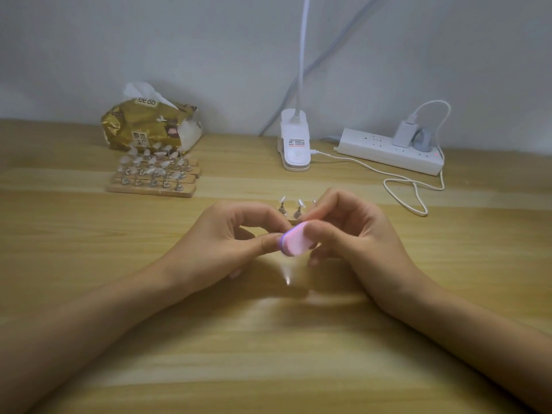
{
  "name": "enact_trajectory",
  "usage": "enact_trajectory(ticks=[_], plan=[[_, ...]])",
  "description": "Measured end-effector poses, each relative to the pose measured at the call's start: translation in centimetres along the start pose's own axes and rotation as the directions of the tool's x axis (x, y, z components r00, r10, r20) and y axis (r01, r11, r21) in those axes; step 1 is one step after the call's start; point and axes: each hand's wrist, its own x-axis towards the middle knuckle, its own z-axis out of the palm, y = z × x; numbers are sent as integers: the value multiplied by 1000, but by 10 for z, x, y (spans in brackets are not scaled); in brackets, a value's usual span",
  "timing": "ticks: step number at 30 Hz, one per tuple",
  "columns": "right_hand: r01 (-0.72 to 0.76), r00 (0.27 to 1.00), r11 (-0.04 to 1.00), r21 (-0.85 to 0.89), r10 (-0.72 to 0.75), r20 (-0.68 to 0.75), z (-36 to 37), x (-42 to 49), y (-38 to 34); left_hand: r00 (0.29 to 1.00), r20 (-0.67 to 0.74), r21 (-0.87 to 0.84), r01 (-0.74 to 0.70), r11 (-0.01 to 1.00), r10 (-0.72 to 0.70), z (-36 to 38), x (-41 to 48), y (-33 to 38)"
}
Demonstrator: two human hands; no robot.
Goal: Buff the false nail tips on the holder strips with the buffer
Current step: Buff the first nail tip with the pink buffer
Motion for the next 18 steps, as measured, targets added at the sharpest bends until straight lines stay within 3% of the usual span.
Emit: enact_trajectory(ticks=[2,6,9,13,16,18], plan=[[-6,998,1000,25,8,-57,-1,1,-1,1000,5,-10,11,1000,-11,0,0,0],[9,1000,1000,-8,-8,10,0,0,0,1000,-9,9,14,1000,-14,0,-1,0],[9,998,1000,7,-9,-68,-1,0,-2,1000,-10,-7,24,1000,-24,-1,-1,-1],[21,1000,999,-49,-20,17,2,-1,-2,1000,3,-30,1,1000,-1,0,0,-2],[10,998,1000,-21,-11,-70,-1,0,-3,1000,17,-62,2,998,-1,-1,0,-3],[10,999,999,-33,-11,-39,0,-1,-2,1000,11,-68,2,998,-2,-1,0,-3]])
